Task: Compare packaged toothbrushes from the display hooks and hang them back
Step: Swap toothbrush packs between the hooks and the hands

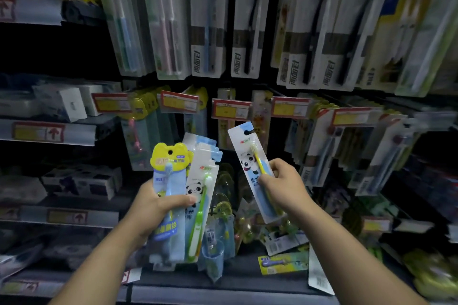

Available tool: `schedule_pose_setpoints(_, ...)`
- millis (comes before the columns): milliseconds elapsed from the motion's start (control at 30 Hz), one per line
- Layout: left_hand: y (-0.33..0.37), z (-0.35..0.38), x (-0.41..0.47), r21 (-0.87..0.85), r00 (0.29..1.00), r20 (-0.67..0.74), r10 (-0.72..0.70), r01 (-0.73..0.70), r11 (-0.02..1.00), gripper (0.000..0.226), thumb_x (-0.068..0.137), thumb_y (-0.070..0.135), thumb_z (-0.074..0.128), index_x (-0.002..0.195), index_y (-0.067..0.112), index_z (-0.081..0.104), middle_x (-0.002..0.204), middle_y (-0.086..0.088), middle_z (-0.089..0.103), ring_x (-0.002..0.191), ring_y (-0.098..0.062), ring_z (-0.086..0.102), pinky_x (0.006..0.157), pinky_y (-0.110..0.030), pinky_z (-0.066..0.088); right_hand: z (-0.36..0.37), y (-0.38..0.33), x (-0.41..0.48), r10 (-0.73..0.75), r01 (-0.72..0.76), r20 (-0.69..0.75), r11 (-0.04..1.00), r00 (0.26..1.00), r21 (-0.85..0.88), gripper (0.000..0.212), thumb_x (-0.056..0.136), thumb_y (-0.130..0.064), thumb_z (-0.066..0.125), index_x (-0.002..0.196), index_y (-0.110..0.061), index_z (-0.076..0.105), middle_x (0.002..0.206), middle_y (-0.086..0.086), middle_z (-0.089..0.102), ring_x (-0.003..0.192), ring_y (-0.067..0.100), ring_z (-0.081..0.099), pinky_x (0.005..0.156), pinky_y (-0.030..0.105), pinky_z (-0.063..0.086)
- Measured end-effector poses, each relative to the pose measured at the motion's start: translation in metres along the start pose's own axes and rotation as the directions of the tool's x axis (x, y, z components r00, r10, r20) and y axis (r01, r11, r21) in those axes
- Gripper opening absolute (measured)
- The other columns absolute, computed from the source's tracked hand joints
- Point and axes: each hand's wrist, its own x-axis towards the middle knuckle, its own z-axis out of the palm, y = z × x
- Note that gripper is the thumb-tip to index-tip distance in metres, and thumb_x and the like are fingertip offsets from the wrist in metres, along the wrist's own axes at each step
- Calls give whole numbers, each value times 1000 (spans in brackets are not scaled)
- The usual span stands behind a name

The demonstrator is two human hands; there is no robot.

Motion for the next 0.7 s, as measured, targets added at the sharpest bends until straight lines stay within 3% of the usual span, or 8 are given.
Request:
schedule_pose_setpoints(167,1,45,21,-74,999,30,-15,18,997,42,69,-2,86,109,4,75,100,-17,80,90,-39,78,78,-47,64,-22,14,6,36,-37,-46,999,998,-24,12,96,-17,59,106,-9,58,99,7,63,84,21,59,65,35,43)
schedule_pose_setpoints(333,-4,102,29,-114,993,112,-47,59,992,41,70,-2,85,110,4,75,100,-20,79,88,-42,77,77,-51,64,-64,38,5,99,-101,-71,994,993,-30,10,98,-19,60,106,-15,57,100,4,64,89,22,64,70,37,48)
schedule_pose_setpoints(433,-12,136,27,-103,985,166,-55,72,992,45,65,2,87,108,4,75,100,-20,79,87,-42,77,77,-50,64,-95,60,-4,125,-128,-92,991,988,-30,9,98,-19,59,105,-13,57,97,5,61,80,20,57,65,34,42)
schedule_pose_setpoints(567,-17,186,19,-116,981,192,-39,62,991,36,75,-3,82,109,7,75,99,-14,81,88,-36,78,71,-40,65,-136,97,-25,149,-141,-214,989,965,55,7,97,-18,61,104,-18,63,100,-1,67,90,18,66,72,35,51)
schedule_pose_setpoints(633,-18,215,11,-136,980,194,-34,61,989,32,79,-6,78,108,7,75,98,-13,81,85,-32,79,65,-34,64,-157,120,-41,147,-116,-291,986,945,120,9,98,-16,62,104,-21,65,99,-6,68,92,14,67,74,30,54)
schedule_pose_setpoints(700,-18,249,1,-158,978,207,-29,63,985,30,79,-8,76,106,6,76,97,-14,81,81,-31,79,63,-34,62,-179,143,-58,148,-97,-356,983,923,157,10,102,-17,60,106,-25,64,99,-11,68,86,4,66,63,15,49)
